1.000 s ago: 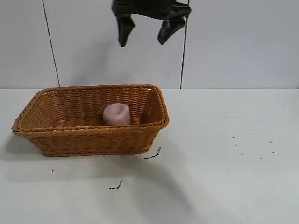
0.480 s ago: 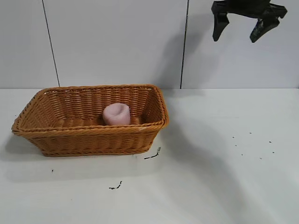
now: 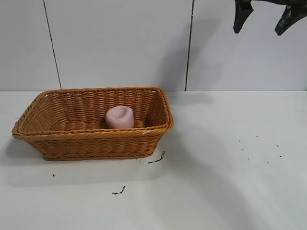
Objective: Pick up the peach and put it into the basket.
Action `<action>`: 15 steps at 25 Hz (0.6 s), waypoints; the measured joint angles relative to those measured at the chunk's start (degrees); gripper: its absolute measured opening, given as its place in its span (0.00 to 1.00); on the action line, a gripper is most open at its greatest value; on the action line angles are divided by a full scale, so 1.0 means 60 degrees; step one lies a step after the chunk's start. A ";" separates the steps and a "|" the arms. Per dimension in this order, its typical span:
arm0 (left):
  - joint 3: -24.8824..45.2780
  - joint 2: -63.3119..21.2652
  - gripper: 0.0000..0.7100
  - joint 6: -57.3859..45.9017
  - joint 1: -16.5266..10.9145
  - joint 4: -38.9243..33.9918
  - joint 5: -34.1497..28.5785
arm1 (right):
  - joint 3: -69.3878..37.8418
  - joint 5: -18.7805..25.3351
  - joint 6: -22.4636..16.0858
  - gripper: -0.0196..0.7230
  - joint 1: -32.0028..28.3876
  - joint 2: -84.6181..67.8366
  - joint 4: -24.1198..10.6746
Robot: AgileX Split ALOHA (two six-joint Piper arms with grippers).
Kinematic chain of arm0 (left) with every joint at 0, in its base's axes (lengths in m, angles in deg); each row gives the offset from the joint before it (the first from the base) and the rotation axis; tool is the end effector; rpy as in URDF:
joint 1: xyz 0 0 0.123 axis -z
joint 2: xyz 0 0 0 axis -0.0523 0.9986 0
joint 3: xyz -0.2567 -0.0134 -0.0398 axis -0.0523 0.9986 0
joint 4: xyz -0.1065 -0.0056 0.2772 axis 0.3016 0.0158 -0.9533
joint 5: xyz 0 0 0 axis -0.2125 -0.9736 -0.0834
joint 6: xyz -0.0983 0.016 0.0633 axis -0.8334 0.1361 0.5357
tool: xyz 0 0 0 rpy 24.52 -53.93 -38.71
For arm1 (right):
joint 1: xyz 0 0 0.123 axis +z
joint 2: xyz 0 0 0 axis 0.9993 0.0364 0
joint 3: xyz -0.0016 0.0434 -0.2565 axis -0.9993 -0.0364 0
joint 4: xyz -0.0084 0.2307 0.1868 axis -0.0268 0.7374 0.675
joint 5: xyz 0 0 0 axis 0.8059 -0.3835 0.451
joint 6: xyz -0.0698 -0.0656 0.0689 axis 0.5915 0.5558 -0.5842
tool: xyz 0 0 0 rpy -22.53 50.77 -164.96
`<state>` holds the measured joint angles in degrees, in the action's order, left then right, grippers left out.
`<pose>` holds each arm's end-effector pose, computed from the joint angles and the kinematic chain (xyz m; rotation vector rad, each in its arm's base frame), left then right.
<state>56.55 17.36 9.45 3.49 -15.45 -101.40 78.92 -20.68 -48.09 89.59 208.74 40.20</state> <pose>0.0845 -0.0018 0.2870 -0.0211 2.0453 -0.0359 0.5085 0.0197 0.2810 -0.1022 2.6426 0.0514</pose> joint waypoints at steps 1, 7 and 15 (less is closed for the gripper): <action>0.0000 0.0000 0.98 0.0000 0.0000 0.0000 0.0000 | -0.0578 0.0000 -0.0010 0.95 0.0000 -0.0557 0.0000; 0.0000 0.0000 0.98 0.0000 0.0000 0.0000 0.0000 | -0.4950 0.0003 -0.0187 0.96 0.0000 -0.5306 0.0018; 0.0000 0.0000 0.98 0.0000 0.0000 0.0000 0.0000 | -0.9878 -0.0079 -0.0148 0.96 0.0000 -1.0748 0.0037</action>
<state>56.55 17.36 9.45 3.49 -15.45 -101.40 19.65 -21.16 -48.98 89.59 144.26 40.42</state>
